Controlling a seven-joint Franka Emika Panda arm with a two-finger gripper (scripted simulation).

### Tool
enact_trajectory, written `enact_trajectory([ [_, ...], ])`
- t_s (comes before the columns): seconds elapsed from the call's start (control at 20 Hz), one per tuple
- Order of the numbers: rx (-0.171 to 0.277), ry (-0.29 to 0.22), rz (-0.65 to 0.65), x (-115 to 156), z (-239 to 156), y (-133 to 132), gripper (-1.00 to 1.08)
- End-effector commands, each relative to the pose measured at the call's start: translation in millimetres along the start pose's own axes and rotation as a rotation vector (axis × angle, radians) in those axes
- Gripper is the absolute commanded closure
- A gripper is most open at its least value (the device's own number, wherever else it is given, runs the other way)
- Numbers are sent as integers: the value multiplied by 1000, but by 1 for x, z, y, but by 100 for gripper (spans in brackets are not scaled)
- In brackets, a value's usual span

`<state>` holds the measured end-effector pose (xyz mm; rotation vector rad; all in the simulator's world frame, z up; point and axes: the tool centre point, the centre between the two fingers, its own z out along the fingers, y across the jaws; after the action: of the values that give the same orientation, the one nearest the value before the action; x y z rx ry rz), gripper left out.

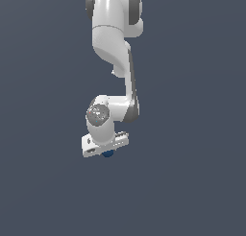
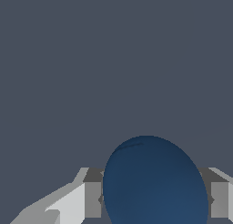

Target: Pick up the object and move it to a goal position.

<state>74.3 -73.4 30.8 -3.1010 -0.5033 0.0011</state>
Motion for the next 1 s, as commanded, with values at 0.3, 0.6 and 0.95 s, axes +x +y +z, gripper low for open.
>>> enact_trajectory([
  [0.3, 0, 0, 0, -4, -7, 0, 108],
  [0.6, 0, 0, 0, -15, -28, 0, 108],
  [0.95, 0, 0, 0, -39, -74, 0, 108],
])
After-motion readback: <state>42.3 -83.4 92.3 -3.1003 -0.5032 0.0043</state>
